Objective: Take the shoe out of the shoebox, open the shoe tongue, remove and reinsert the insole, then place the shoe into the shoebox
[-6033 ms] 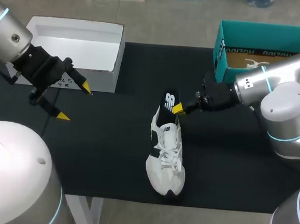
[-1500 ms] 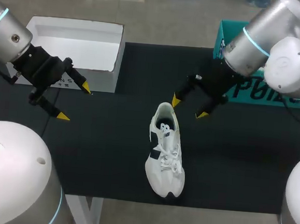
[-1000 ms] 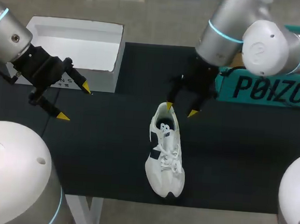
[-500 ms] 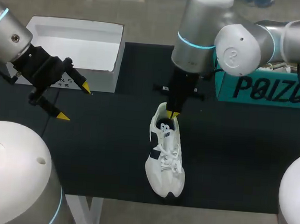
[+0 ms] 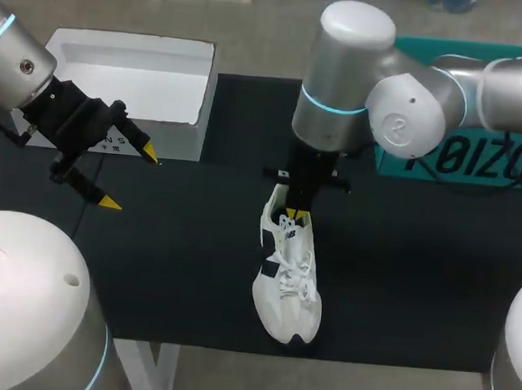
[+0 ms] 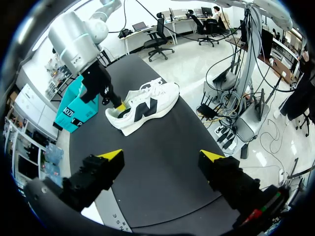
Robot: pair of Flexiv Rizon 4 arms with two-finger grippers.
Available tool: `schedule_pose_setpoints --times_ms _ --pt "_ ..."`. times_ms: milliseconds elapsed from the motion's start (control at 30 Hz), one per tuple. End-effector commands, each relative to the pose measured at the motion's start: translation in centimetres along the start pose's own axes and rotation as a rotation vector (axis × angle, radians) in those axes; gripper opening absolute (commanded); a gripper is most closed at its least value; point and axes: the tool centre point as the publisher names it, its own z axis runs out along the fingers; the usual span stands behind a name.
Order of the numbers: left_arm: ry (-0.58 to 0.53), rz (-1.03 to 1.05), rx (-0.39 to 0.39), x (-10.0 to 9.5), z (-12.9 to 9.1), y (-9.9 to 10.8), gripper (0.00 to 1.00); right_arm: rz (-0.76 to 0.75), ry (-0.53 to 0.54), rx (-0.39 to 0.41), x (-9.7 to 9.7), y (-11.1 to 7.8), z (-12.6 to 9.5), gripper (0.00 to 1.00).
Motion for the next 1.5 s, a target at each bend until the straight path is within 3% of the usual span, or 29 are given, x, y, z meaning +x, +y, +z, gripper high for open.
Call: schedule_pose_setpoints --times_ms 33,300,600,967,1100,1500 --pt "0.003 0.000 -0.003 0.0 0.0 0.0 1.00 -0.010 -0.004 -0.004 0.5 0.9 0.4 0.00" --pt "0.003 0.000 -0.003 0.0 0.0 0.0 1.00 -0.034 -0.018 0.023 1.0 2.2 2.0 0.00" --pt "0.003 0.000 -0.003 0.0 0.0 0.0 1.00 -0.032 -0.010 0.094 0.9 1.6 5.1 0.00" --pt "0.003 0.000 -0.003 0.0 0.0 0.0 1.00 -0.033 -0.025 0.077 1.2 0.8 2.4 0.00" --pt "0.003 0.000 -0.003 0.0 0.0 0.0 1.00 -0.055 -0.036 0.118 1.5 0.6 1.7 0.00" --pt "0.003 0.000 -0.003 0.0 0.0 0.0 1.00 -0.068 -0.041 0.204 1.2 -0.8 2.8 0.00"
